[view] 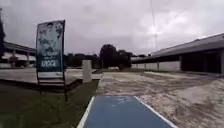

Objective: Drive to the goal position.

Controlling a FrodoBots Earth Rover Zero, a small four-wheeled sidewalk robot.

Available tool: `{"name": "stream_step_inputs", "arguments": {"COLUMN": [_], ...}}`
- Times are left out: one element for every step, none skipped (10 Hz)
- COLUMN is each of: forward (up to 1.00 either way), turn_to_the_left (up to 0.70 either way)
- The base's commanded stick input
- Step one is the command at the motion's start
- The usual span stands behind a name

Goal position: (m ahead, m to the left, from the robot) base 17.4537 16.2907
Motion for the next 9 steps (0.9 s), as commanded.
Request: {"name": "stream_step_inputs", "arguments": {"forward": [0.50, 0.50, 0.50, 0.50, 0.50, 0.50, 0.50, 0.50, 0.50], "turn_to_the_left": [0.00, 0.00, 0.00, 0.00, 0.00, 0.00, 0.00, 0.00, 0.00]}}
